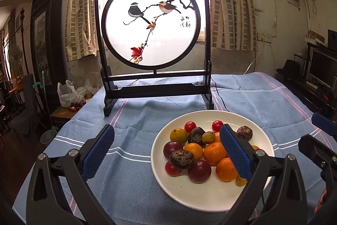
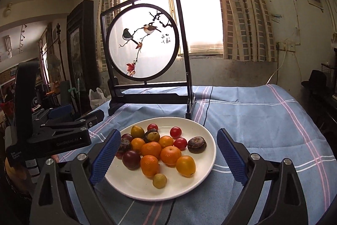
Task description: Organize fruits
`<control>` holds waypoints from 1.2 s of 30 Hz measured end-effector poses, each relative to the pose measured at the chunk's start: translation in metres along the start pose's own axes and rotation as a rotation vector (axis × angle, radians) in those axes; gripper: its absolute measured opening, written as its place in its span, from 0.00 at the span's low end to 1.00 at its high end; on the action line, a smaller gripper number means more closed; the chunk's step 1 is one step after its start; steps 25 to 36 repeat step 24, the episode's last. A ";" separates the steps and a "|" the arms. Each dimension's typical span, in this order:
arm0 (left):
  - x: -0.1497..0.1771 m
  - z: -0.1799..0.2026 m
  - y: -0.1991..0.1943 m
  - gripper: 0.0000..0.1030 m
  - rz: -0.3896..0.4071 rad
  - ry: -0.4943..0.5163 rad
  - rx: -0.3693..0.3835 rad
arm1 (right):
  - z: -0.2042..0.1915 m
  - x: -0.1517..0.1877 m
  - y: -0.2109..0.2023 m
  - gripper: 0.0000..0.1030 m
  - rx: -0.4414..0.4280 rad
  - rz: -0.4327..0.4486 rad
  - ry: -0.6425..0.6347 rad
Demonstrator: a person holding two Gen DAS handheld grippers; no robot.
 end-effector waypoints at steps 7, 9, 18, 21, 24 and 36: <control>0.006 0.002 0.000 0.95 0.002 0.000 0.004 | -0.007 0.006 0.002 0.90 -0.006 -0.008 -0.024; 0.007 0.003 -0.001 0.95 -0.001 -0.005 0.002 | -0.009 0.006 0.001 0.90 -0.009 -0.005 -0.027; 0.010 0.002 0.007 0.95 -0.046 -0.022 0.010 | -0.013 0.011 0.005 0.90 -0.011 -0.017 -0.046; 0.010 0.000 0.007 0.95 -0.042 -0.023 -0.002 | -0.013 0.011 0.004 0.90 -0.012 -0.017 -0.043; 0.011 0.000 0.008 0.95 -0.048 -0.029 0.006 | -0.013 0.013 0.006 0.91 -0.008 -0.023 -0.043; 0.011 0.000 0.008 0.95 -0.048 -0.029 0.006 | -0.013 0.013 0.006 0.91 -0.008 -0.023 -0.043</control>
Point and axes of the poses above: each gripper's, at about its wrist camera, not at the fingertips, and y roughly the way its jaws point, z to its right, x to its underside, the point moved 5 cm from there along y, roughly the way its jaws point, and after that the axes turned 13 degrees about x, right-handed, at the moved point
